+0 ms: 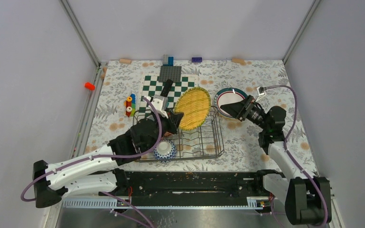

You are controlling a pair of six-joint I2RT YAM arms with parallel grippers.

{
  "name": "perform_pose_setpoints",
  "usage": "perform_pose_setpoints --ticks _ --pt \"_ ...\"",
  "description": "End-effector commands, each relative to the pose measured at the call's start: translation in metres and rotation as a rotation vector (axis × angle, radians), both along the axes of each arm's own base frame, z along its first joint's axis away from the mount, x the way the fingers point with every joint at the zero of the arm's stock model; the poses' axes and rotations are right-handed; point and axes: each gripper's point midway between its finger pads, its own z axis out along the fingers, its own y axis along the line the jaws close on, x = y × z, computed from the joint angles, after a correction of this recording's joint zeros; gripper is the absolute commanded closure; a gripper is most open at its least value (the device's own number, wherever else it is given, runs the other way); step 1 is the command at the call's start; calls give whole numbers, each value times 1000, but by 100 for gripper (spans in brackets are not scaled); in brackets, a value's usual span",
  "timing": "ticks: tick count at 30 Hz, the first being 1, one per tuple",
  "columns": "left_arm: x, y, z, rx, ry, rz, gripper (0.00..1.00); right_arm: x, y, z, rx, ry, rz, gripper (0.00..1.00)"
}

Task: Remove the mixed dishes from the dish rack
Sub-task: Pick up the plate from the dish rack.

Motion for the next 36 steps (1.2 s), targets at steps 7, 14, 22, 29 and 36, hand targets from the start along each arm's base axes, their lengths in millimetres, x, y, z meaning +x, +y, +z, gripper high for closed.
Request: perform_pose_setpoints --ticks 7,14,22,29,36 --pt "-14 -21 38 -283 34 -95 100 -32 23 51 166 -167 285 1" --pt "-18 -27 31 -271 55 -132 100 -49 54 49 134 -164 441 3" --pt "-15 -26 19 -305 118 -192 100 -54 64 48 118 -172 471 21" --pt "-18 -29 14 -304 143 -261 100 -58 69 48 112 -175 490 53" --pt "-14 -25 4 -270 167 -228 96 -57 70 48 116 -163 495 86"
